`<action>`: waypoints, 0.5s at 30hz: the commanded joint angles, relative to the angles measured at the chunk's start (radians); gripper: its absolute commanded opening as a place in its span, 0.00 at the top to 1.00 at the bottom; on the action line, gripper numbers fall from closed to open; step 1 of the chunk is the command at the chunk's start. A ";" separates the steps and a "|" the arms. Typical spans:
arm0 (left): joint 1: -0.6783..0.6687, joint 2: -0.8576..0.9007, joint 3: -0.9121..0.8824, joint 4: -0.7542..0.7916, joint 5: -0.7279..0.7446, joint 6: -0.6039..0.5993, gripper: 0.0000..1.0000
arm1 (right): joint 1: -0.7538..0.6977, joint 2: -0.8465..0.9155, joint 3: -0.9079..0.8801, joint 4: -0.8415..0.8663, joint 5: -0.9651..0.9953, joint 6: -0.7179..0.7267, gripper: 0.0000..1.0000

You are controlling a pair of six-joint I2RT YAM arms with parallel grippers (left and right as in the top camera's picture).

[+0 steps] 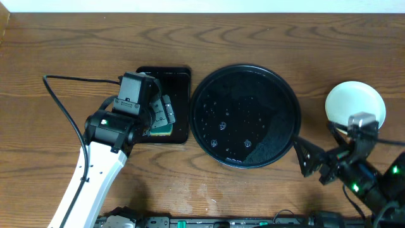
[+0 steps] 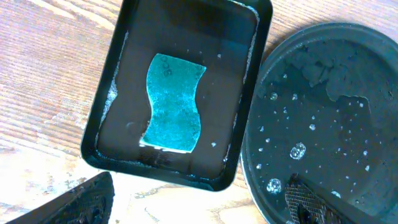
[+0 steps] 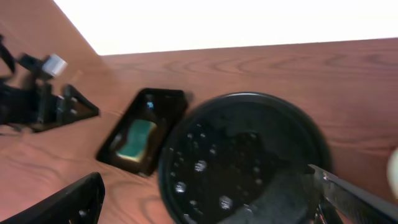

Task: Clean dirty plates on tray and stack at the side

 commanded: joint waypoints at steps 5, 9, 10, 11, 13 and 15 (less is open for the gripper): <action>0.002 -0.002 0.027 0.000 -0.002 0.010 0.12 | 0.079 -0.092 -0.115 0.127 0.290 -0.135 0.01; 0.002 -0.002 0.027 0.000 -0.002 0.010 0.11 | 0.114 -0.187 -0.294 0.271 0.365 -0.135 0.01; 0.002 -0.002 0.027 0.000 -0.002 0.010 0.12 | 0.121 -0.222 -0.348 0.292 0.366 -0.135 0.01; 0.002 -0.002 0.027 0.000 -0.002 0.010 0.12 | 0.125 -0.253 -0.393 0.312 0.371 -0.135 0.01; 0.002 -0.002 0.027 0.000 -0.002 0.010 0.12 | 0.126 -0.319 -0.493 0.367 0.392 -0.135 0.01; 0.002 -0.002 0.027 0.000 -0.002 0.010 0.12 | 0.126 -0.382 -0.594 0.431 0.392 -0.135 0.01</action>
